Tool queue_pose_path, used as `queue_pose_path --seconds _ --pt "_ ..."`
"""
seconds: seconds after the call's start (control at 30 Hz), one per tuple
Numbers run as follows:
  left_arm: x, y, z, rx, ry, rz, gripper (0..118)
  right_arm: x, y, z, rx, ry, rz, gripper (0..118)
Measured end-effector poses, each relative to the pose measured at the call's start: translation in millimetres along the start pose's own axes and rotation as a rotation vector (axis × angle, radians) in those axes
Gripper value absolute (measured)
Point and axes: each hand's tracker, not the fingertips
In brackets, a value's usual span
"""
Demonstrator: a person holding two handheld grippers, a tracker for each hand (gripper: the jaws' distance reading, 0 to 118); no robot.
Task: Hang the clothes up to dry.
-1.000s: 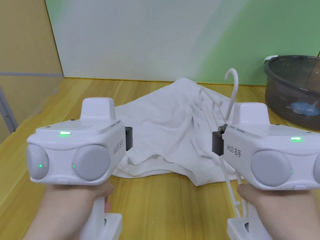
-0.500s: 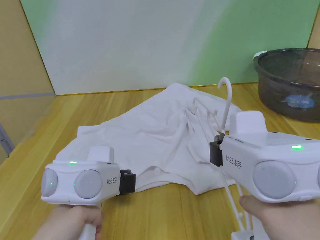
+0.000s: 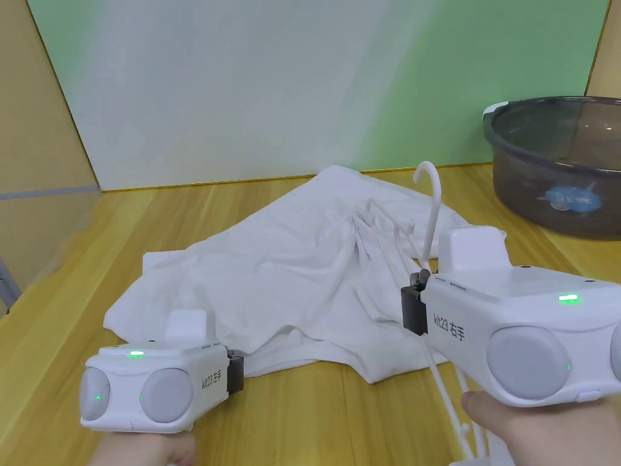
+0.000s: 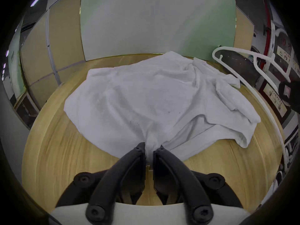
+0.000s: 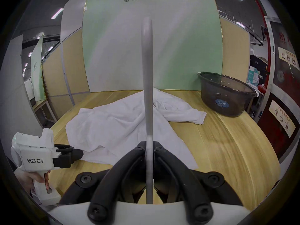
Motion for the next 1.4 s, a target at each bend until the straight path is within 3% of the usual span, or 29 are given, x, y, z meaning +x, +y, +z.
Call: queue_pose_path --seconds 0.07,0.17,0.23,0.33,0.43,0.5,0.67,0.7,0.8,1.07,1.4 --pt "-1.3 1.0 2.2 0.003 0.004 -0.016 5 2.3 0.8 3.1 0.019 0.017 0.017 5" --pt "-9.9 4.3 2.6 -0.007 -0.019 0.029 5 2.6 0.4 15.3 0.093 0.072 0.198 5" --pt "-15.6 4.8 2.4 -0.01 -0.038 0.039 5 -1.4 -4.9 32.5 0.162 0.11 0.408 5" --pt "-18.3 4.9 2.9 -0.011 -0.051 0.049 5 -16.8 -25.5 60.7 0.257 0.03 0.821 5" --pt "-17.0 3.4 3.1 -0.006 -0.05 0.046 5 -20.5 -56.4 71.2 0.351 -0.041 1.12 5" --pt "-16.9 1.7 3.2 -0.002 -0.051 0.049 5 -19.1 -76.3 70.4 0.391 -0.069 1.263 5" --pt "-14.4 0.8 6.2 0.002 -0.051 0.057 5 -22.1 -121.2 64.3 0.452 -0.07 1.498 5" --pt "-14.3 1.5 6.0 0.001 -0.05 0.056 5 -23.0 -128.6 63.7 0.495 -0.062 1.495 5" --pt "-13.2 1.6 6.5 -0.002 -0.047 0.054 5 -25.4 -143.7 58.7 0.405 0.024 1.539 5" --pt "-9.7 1.5 9.4 0.001 -0.041 0.058 5 -26.4 -157.2 58.8 0.464 0.027 1.543 5" --pt "-10.0 1.9 9.0 0.004 -0.034 0.063 5 -26.4 -175.9 50.1 0.37 0.096 1.58 5"
